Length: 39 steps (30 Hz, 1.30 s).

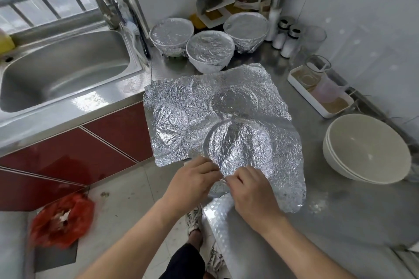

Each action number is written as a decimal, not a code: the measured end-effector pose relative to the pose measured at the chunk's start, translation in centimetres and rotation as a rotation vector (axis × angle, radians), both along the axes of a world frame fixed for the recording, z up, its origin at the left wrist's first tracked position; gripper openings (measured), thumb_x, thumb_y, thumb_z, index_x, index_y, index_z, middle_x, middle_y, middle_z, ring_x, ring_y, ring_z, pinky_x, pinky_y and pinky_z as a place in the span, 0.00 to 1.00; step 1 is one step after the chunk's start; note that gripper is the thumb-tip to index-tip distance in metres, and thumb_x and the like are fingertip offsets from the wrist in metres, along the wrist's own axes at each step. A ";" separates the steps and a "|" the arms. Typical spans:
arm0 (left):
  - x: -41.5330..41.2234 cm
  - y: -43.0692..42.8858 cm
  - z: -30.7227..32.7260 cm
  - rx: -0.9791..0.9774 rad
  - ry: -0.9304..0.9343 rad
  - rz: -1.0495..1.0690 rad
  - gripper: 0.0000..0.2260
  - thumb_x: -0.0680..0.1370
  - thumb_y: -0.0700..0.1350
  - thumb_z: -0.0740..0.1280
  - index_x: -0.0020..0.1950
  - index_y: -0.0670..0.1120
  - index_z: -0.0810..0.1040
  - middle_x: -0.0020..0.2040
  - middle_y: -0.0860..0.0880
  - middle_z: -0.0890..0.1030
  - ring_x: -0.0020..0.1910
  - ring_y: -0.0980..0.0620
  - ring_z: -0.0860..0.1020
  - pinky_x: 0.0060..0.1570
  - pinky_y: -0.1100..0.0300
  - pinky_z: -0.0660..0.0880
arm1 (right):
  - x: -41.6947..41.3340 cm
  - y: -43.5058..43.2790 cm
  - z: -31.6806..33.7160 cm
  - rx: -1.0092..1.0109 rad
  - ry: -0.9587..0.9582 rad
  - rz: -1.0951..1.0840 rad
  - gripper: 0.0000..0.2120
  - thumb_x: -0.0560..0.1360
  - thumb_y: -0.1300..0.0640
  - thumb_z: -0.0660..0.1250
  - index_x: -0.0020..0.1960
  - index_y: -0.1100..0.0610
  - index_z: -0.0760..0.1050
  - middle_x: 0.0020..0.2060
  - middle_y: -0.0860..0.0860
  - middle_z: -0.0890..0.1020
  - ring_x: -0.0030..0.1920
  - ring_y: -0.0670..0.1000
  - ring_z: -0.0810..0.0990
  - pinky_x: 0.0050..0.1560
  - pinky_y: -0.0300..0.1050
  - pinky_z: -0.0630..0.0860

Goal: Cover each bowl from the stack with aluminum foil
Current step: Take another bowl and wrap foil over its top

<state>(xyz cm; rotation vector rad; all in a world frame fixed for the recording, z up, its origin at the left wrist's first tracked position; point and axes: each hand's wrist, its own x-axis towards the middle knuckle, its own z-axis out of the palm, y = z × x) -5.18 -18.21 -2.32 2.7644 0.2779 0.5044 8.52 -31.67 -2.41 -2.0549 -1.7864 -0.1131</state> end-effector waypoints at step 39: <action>0.5 0.0 1.0 0.038 -0.059 -0.021 0.20 0.85 0.48 0.55 0.48 0.44 0.85 0.50 0.49 0.84 0.55 0.49 0.78 0.58 0.59 0.75 | -1.4 0.1 0.4 0.018 0.002 -0.142 0.08 0.71 0.66 0.71 0.38 0.56 0.74 0.33 0.50 0.72 0.35 0.52 0.70 0.38 0.45 0.65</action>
